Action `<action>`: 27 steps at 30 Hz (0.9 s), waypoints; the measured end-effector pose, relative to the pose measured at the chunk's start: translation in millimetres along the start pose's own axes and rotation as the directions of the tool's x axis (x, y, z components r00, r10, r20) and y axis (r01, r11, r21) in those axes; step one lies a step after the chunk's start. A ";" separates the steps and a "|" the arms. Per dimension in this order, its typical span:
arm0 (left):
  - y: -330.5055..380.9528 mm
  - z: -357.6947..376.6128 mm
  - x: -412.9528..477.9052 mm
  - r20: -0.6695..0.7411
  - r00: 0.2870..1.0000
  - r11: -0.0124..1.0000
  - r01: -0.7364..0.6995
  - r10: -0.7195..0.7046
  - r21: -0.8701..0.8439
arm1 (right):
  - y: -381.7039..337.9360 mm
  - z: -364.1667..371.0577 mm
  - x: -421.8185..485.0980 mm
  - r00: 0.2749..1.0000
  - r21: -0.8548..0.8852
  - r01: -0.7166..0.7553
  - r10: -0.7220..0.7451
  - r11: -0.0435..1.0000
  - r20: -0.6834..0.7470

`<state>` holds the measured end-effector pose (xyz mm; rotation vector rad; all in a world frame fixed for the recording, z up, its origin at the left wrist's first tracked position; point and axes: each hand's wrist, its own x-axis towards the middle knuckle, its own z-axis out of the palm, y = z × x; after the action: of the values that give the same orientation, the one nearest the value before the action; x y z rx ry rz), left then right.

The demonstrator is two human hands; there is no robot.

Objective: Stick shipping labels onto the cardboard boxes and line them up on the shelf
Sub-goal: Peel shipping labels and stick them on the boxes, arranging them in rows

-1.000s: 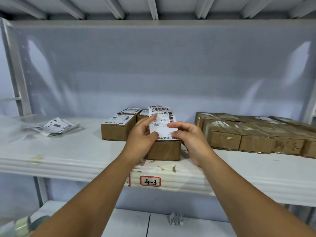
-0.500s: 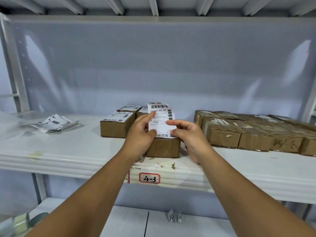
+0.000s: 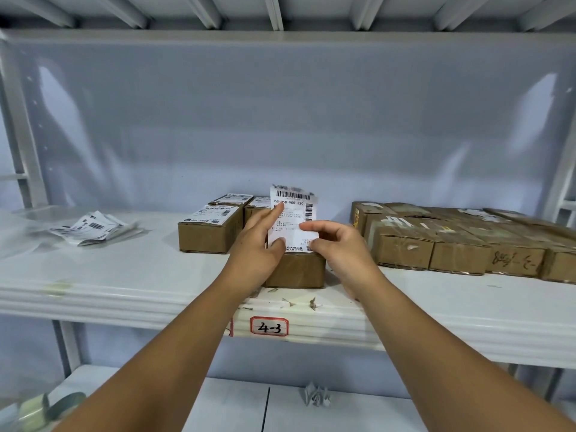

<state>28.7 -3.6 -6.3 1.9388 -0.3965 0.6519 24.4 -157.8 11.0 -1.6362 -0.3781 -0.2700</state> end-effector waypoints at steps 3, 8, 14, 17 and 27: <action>-1.1 -1.0 -0.4 0.017 1.000 1.000 -0.008 0.008 -0.004 | -0.5 -0.6 -1.2 0.999 -0.107 0.028 -0.031 0.994 -0.030; 2.8 -0.7 -1.5 -0.001 1.000 0.999 -0.016 0.016 0.033 | 4.8 2.4 -0.1 0.995 -0.257 0.069 -0.085 0.964 -0.051; 6.3 3.1 -4.1 0.007 0.999 0.983 -0.036 0.035 0.178 | 8.3 9.5 2.0 0.993 -0.347 0.050 -0.085 0.937 -0.087; 1.5 2.5 -1.2 0.009 1.000 0.990 0.028 -0.030 0.135 | 5.8 6.7 -0.2 0.993 -0.381 0.058 -0.091 0.923 -0.069; -0.3 5.9 3.0 0.064 0.985 0.985 0.154 -0.158 0.073 | 15.8 5.5 8.4 0.982 -0.513 0.110 -0.171 0.852 -0.074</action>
<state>32.9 -8.7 -6.8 2.0385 -0.2650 0.5023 38.1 -152.8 -0.7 -2.1024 -0.3553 -0.6168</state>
